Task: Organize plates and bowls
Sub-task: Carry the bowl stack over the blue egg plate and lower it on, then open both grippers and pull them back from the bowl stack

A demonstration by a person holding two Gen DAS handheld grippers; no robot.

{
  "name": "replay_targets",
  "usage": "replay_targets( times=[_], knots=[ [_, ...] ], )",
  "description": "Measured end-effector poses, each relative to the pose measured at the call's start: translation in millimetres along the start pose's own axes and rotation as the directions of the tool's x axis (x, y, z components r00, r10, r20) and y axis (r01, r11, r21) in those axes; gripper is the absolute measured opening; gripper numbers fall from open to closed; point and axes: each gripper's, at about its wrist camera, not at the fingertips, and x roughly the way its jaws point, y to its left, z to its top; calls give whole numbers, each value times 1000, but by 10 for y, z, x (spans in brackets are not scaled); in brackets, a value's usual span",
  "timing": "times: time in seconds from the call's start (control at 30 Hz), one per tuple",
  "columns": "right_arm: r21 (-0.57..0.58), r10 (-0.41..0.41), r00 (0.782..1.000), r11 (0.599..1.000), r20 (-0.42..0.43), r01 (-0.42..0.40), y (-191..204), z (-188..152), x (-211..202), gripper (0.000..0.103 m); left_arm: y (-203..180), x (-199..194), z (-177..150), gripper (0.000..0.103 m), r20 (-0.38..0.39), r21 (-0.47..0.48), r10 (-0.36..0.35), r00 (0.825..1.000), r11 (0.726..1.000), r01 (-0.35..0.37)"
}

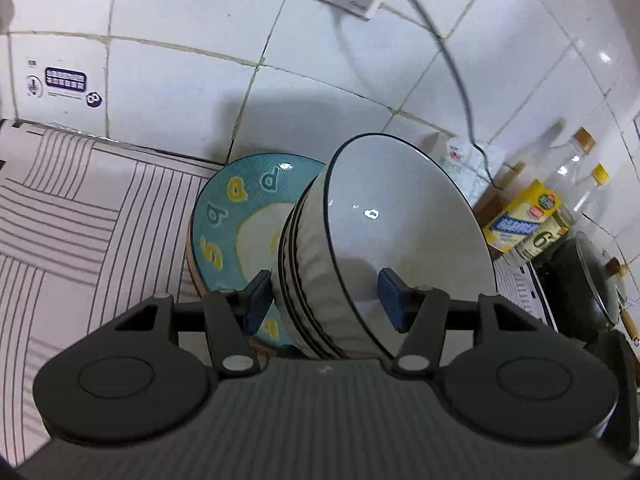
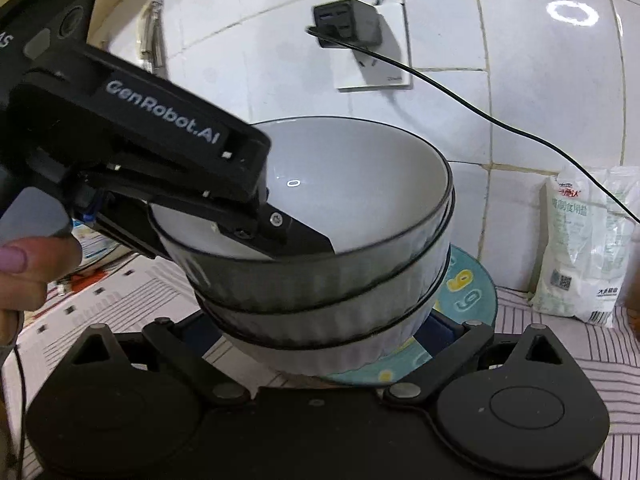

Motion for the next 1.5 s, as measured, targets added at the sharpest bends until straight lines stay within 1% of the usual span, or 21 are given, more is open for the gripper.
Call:
replay_targets(
  times=[0.1, 0.17, 0.3, 0.53, 0.73, 0.87, 0.97, 1.07, 1.13, 1.23, 1.33, 1.4, 1.5],
  knots=[
    [22, -20, 1000, 1000, -13, 21, -57, 7, 128, 101, 65, 127, 60, 56, -3, -5, -13, 1000, 1000, 13],
    [15, -34, 999, 999, -14, 34, -82, 5, 191, 101, 89, 207, 95, 56, -16, -14, -10, 1000, 1000, 10],
    [4, -38, 998, 999, -49, 39, -145, 12, 332, 101, 163, 339, 128, 56, -36, -52, -16, 999, 999, 14],
    [2, -46, 994, 999, -96, 47, -181, 28, 500, 101, 217, 477, 188, 57, -56, -74, 5, 998, 997, -9],
    [8, -50, 993, 999, -109, 51, -189, 40, 623, 101, 244, 533, 210, 57, -58, -80, 26, 998, 996, -30],
    [15, -47, 993, 999, -112, 48, -205, 40, 674, 101, 283, 532, 201, 57, -47, -112, 21, 999, 993, -26],
    [16, -49, 993, 999, -107, 51, -217, 31, 679, 100, 238, 546, 215, 57, -44, -104, 44, 998, 993, -48],
    [18, -51, 993, 998, -106, 53, -227, 30, 698, 100, 260, 536, 226, 57, -57, -133, 46, 997, 990, -53],
    [13, -44, 993, 999, -106, 46, -210, 15, 699, 100, 269, 526, 216, 56, -52, -151, 46, 998, 987, -53],
    [-3, -48, 993, 999, -104, 48, -195, -2, 674, 100, 234, 505, 202, 56, -51, -144, 65, 997, 987, -72],
    [-33, -61, 991, 998, -118, 58, -148, 17, 623, 100, 123, 429, 197, 58, -19, -92, 115, 993, 989, -116],
    [-40, -71, 990, 997, -125, 66, -138, 22, 565, 100, 46, 367, 197, 63, -2, -62, 142, 990, 988, -141],
    [-11, -75, 987, 997, -140, 74, -153, 20, 440, 100, -25, 253, 179, 67, 21, -44, 159, 987, 986, -158]
  ],
)
